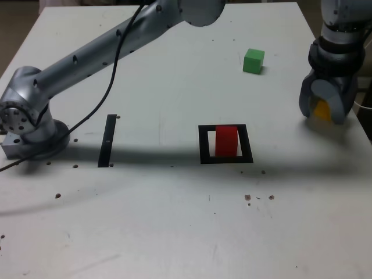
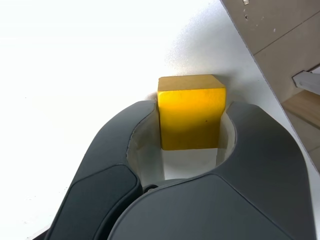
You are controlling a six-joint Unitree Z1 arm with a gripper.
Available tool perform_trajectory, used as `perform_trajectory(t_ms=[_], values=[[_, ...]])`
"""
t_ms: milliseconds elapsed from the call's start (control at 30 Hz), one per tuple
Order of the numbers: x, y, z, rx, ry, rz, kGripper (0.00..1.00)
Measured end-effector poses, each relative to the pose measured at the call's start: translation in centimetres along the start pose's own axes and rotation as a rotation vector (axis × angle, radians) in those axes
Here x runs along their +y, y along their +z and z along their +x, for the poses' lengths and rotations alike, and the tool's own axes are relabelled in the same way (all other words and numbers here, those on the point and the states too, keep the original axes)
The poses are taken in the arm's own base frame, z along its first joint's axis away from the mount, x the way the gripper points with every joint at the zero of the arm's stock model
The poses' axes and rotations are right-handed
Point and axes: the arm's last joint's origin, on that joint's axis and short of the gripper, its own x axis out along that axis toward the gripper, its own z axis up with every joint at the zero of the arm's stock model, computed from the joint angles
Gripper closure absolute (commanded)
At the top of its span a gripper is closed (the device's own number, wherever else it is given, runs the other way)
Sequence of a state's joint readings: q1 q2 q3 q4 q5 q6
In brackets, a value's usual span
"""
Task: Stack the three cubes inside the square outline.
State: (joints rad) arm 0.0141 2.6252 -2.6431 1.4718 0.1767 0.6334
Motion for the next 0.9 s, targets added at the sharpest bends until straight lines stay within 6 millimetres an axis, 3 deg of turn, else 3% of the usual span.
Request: perform_trajectory(t_ms=[167,533,733,900], values=[[-0.9,0.0,-0.8,0.018,-0.006,-0.012,0.70],[-3.9,-2.4,-6.5,0.071,-0.021,-0.081,0.70],[-5.5,-4.9,-10.1,0.071,-0.019,-0.143,0.70],[-7.6,-7.3,-11.8,0.075,-0.063,-0.235,0.70]])
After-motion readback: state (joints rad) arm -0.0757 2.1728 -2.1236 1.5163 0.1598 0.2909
